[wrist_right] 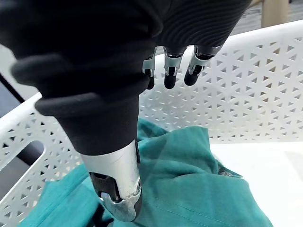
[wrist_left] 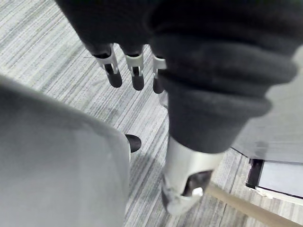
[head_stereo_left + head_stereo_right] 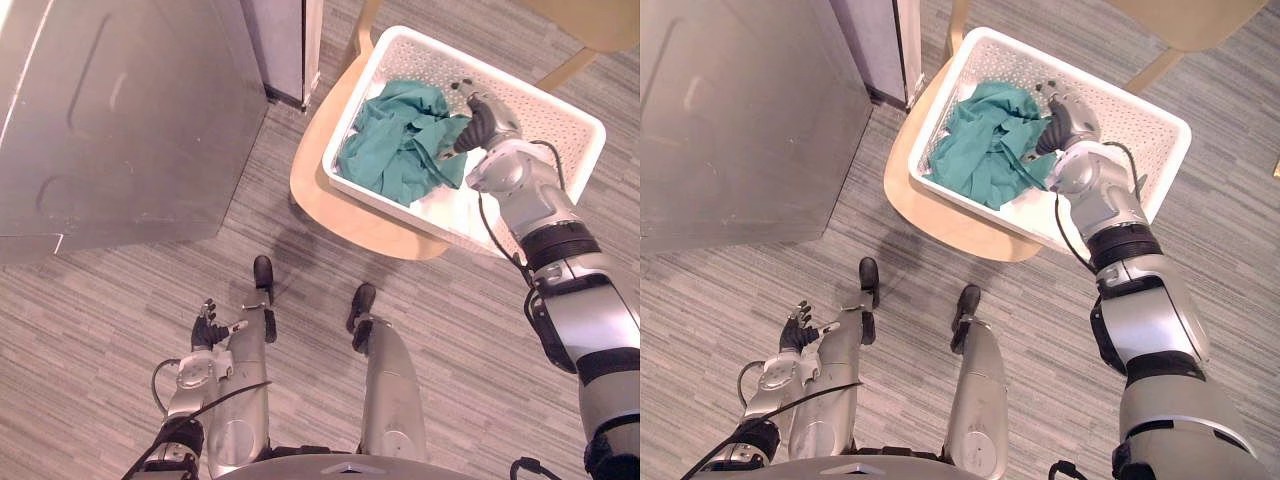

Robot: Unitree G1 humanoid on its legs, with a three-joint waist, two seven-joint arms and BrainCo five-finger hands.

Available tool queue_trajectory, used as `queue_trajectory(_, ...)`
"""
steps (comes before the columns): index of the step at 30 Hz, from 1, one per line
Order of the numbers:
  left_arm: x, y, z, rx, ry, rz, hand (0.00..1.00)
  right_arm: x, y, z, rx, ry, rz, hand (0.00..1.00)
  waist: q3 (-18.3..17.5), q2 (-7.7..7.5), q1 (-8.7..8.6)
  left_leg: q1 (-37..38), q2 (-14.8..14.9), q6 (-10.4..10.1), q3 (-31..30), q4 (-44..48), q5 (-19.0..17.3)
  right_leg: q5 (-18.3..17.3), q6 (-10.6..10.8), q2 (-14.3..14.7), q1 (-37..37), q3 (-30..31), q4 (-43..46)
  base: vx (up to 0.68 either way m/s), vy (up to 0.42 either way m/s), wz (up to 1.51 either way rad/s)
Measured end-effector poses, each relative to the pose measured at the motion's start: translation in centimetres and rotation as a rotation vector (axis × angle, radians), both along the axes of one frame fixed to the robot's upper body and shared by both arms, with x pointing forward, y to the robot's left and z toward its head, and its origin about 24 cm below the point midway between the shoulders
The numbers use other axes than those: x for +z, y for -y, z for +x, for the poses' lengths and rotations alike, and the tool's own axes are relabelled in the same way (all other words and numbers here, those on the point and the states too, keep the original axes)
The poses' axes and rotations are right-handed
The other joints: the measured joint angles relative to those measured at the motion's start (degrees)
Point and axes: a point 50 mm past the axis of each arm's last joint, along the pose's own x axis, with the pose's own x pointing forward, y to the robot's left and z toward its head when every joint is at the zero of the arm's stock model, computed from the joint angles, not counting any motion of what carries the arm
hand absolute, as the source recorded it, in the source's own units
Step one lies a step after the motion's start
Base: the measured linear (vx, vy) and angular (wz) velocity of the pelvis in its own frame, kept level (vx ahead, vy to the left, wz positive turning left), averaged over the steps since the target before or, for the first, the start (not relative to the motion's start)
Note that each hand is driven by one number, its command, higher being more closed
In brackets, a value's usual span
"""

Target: Pick up the laundry basket with both hands and put the clothes into the washing machine.

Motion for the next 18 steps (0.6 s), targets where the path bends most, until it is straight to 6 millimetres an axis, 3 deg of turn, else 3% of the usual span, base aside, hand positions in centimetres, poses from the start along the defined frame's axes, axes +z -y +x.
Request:
queue_trajectory(4,0.6,-0.2,0.4,0.015,0.035,-0.010,0.00,0.4,0.5,-0.1,-0.016,0.033,0.045,0.00,0.7,0.00,0.21,-2.4,0.1,0.1,0.0,1.7,-0.7,-0.1,0.0,0.0,-2.0,0.3,0.7,0.01,-0.005,-0.02)
queue_trajectory(9,1.3,0.0,0.9,0.026,0.081,-0.020,0.00,1.4,2.6,-0.7,-0.070,0.073,0.112,0.00,1.5,0.46,1.11,-4.8,-0.1,0.3,-0.1,2.6,-0.8,-0.1,0.0,-0.3,-4.3,0.4,1.6,0.00,0.000,0.00)
queue_trajectory(18,2.4,-0.5,1.6,0.061,0.145,-0.040,0.00,2.1,2.3,-0.6,-0.057,0.100,0.144,0.00,2.2,1.00,1.46,-9.9,0.1,0.9,-0.3,6.5,-2.0,-0.1,0.1,-0.4,-8.4,0.9,3.5,0.01,0.000,-0.01)
